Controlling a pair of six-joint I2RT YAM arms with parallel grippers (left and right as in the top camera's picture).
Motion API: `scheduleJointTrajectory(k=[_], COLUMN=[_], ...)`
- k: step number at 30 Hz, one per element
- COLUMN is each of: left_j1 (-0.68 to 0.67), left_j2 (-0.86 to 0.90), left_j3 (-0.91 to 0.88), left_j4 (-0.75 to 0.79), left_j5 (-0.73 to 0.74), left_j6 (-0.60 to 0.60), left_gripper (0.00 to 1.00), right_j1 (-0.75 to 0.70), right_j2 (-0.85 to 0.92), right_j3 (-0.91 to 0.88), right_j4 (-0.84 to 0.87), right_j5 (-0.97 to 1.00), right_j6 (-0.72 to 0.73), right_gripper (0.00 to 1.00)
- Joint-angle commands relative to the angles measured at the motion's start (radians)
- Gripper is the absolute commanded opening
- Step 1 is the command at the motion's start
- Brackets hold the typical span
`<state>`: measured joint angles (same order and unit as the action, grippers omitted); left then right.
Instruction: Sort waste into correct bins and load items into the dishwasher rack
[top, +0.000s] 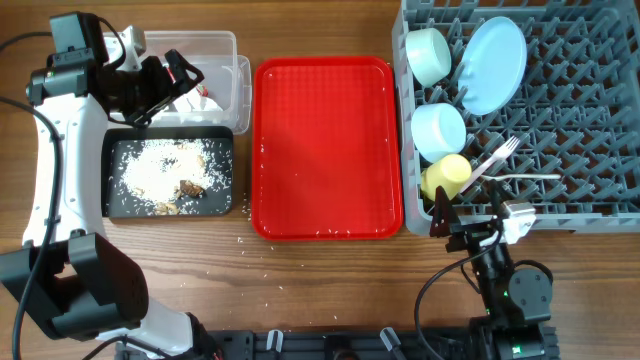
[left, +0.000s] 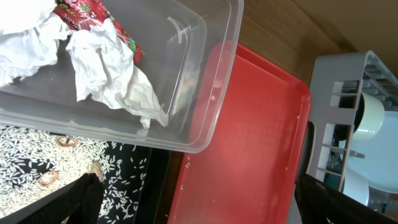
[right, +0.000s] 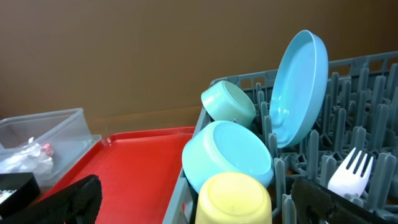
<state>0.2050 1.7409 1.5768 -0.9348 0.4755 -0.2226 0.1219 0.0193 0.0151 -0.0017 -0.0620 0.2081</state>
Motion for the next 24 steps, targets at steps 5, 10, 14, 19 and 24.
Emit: scheduleJointTrajectory(k=[5,10,14,19,24], left_j1=[0.004,0.004,-0.104,-0.13,-0.13], left_j2=[-0.005,-0.111,-0.374,-0.786,-1.172], left_j3=[0.007,0.007,-0.169,-0.713,-1.171], left_j4=[0.003,-0.058,0.215,0.615,0.838], left_j5=[0.001,-0.206,-0.224,-0.222,-0.223], left_j6=[0.006,0.006,0.144,0.136,0.137], left_gripper=[1.0,1.0,1.0,1.0,1.0], right_j1=[0.005,0.005,0.005,0.005,0.005], right_j2=[-0.016,-0.016,-0.016,-0.016,-0.016], right_j3=[-0.01,-0.01,-0.01,-0.01,-0.01], right_j4=[0.005,0.005,0.005,0.005,0.005], right_j5=[0.017,0.017,0.017,0.017,0.017], right_j6=[0.004,0.004,0.004,0.004,0.004], right_gripper=[1.0,1.0,1.0,1.0,1.0])
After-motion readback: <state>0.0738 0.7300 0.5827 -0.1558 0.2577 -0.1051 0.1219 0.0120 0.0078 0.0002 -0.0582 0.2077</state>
